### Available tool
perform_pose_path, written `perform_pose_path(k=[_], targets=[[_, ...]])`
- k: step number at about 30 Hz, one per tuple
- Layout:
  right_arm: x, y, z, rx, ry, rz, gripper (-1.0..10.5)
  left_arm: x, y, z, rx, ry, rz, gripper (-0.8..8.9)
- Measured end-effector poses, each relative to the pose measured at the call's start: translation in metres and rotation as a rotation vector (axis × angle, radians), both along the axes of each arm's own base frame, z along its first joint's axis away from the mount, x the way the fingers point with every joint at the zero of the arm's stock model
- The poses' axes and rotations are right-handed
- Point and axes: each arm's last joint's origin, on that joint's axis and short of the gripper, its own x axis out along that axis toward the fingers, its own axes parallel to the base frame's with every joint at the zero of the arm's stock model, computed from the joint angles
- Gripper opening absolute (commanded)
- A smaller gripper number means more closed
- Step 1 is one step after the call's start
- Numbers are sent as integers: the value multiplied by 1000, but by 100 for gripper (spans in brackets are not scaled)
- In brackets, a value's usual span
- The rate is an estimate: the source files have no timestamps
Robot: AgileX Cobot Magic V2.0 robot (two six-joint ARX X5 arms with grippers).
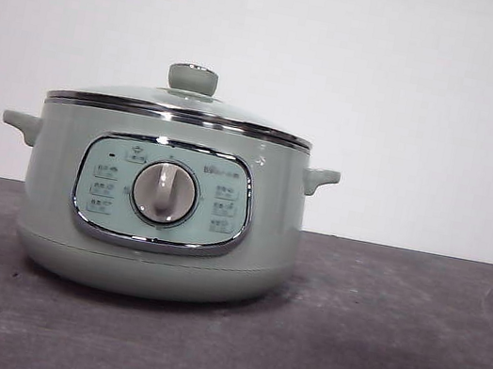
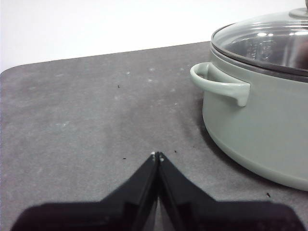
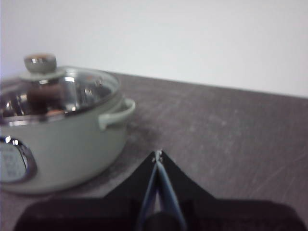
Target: Pick up the egg,open the lid,put the egg in the pot,close the lid
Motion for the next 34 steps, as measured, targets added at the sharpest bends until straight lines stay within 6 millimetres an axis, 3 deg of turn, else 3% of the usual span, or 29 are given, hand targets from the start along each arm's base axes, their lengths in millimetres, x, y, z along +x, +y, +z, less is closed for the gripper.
perform_pose_path(k=[12, 34], targets=[[0, -2, -34, 20, 134, -83, 1, 0, 0, 0, 0, 0, 0, -3], [0, -2, -34, 91, 167, -95, 1, 0, 0, 0, 0, 0, 0, -3]])
